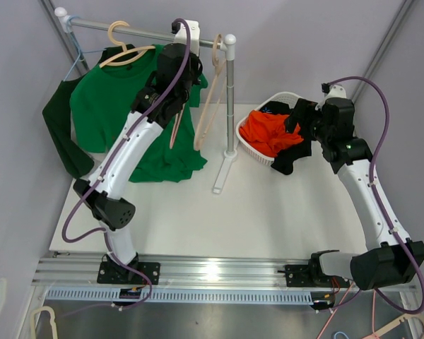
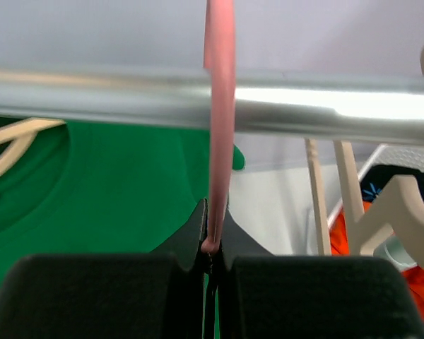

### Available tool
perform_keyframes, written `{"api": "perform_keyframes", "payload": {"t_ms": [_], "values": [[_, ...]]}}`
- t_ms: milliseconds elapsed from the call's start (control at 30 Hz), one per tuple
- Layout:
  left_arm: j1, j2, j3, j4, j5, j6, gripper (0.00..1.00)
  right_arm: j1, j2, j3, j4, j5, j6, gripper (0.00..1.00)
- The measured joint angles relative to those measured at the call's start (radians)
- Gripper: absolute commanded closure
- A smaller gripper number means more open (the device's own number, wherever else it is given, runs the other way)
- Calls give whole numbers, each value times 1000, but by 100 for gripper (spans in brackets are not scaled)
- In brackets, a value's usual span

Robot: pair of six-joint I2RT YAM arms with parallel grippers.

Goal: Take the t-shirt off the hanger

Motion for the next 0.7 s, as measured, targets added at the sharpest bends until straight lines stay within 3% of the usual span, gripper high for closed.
{"api": "perform_keyframes", "payload": {"t_ms": [333, 633, 667, 700], "values": [[0, 67, 59, 82, 1, 72, 99, 0, -2, 0, 0, -1, 0, 13], [0, 130, 55, 98, 151, 74, 99, 0, -34, -29, 6, -2, 8, 13], [0, 123, 43, 110, 173, 69, 99, 0, -36, -29, 6, -2, 8, 13], [0, 116, 26, 121, 193, 66, 89, 0, -37, -30, 7, -2, 8, 13]]}}
